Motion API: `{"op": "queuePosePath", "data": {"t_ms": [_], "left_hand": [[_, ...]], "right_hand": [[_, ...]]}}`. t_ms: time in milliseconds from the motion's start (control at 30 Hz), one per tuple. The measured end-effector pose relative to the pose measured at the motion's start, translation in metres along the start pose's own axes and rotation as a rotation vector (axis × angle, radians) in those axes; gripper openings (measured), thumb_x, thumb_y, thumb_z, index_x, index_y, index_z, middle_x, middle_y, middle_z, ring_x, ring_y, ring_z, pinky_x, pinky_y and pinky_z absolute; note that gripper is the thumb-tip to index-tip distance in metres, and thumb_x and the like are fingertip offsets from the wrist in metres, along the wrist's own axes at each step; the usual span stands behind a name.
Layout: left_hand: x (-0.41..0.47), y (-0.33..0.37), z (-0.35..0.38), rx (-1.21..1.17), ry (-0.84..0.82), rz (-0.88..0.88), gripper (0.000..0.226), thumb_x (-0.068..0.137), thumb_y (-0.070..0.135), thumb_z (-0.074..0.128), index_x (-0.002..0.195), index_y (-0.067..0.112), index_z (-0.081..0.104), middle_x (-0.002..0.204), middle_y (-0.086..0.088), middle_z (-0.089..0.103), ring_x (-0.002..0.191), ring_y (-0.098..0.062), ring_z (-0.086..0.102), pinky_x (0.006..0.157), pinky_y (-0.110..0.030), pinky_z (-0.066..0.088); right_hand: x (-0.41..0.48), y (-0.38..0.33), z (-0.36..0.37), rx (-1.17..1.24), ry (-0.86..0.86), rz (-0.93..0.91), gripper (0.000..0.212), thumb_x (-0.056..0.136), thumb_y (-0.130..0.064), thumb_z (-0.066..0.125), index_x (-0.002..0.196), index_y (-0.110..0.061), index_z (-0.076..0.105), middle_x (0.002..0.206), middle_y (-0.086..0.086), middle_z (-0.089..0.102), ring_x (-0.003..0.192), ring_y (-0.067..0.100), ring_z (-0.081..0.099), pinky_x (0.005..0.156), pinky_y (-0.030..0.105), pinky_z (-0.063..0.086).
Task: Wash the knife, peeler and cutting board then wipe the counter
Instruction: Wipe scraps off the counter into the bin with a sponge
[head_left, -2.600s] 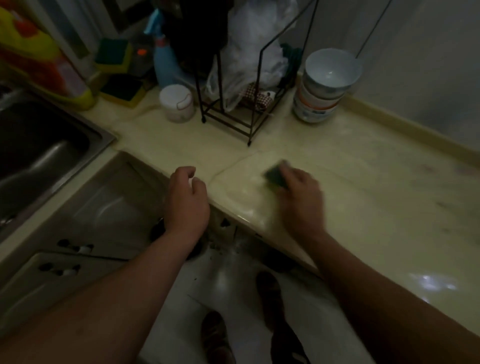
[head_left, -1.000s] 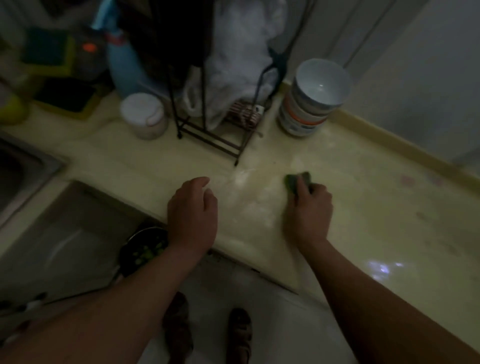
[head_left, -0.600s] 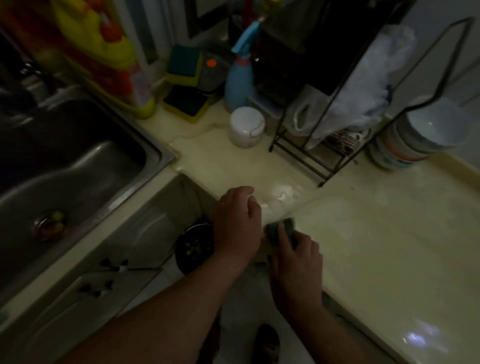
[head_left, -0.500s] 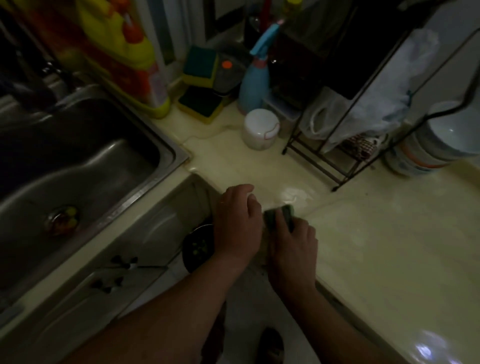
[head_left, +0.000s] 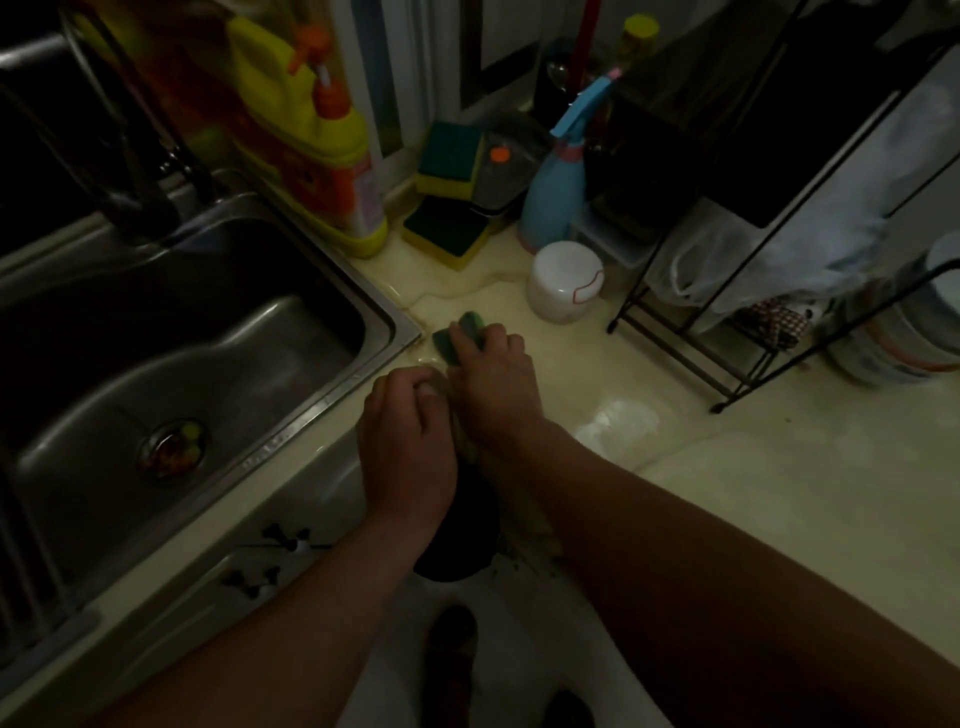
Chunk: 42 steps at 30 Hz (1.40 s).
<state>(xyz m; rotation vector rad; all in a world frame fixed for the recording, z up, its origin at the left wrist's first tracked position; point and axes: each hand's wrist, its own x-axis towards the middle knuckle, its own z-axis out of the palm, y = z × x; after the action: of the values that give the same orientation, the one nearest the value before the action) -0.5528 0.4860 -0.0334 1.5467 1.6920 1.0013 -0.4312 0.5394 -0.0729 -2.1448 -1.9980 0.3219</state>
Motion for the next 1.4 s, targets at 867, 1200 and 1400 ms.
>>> {"op": "queuePosePath", "data": {"t_ms": [867, 1200, 1400], "left_hand": [[-0.014, -0.087, -0.154, -0.026, 0.663, -0.328, 0.027, 0.093, 0.031, 0.044, 0.11, 0.024, 0.064, 0.107, -0.001, 0.067, 0.099, -0.022, 0.063, 0.084, -0.04, 0.053], [-0.025, -0.09, -0.214, -0.018, 0.737, -0.256, 0.015, 0.102, 0.027, 0.045, 0.109, 0.03, 0.059, 0.109, 0.002, 0.063, 0.099, -0.011, 0.061, 0.084, -0.031, 0.053], [0.008, -0.092, -0.199, -0.095, 0.693, -0.336, 0.019, 0.099, 0.027, 0.047, 0.108, 0.025, 0.064, 0.1, 0.006, 0.064, 0.09, -0.012, 0.062, 0.076, -0.035, 0.052]], "right_hand": [[-0.013, -0.103, 0.025, 0.117, 0.226, -0.196, 0.053, 0.099, -0.033, 0.054, 0.149, -0.015, 0.046, 0.121, 0.024, 0.056, 0.107, 0.04, 0.055, 0.089, 0.044, 0.048], [-0.11, -0.262, 0.086, 0.109, -0.1, -0.685, 0.042, 0.088, -0.03, 0.061, 0.129, -0.023, 0.054, 0.117, 0.008, 0.054, 0.1, 0.025, 0.048, 0.083, 0.037, 0.044], [-0.005, -0.124, 0.039, -0.059, 0.071, -0.56, 0.039, 0.098, -0.032, 0.059, 0.137, -0.026, 0.058, 0.11, 0.014, 0.061, 0.096, 0.035, 0.059, 0.08, 0.044, 0.052]]}}
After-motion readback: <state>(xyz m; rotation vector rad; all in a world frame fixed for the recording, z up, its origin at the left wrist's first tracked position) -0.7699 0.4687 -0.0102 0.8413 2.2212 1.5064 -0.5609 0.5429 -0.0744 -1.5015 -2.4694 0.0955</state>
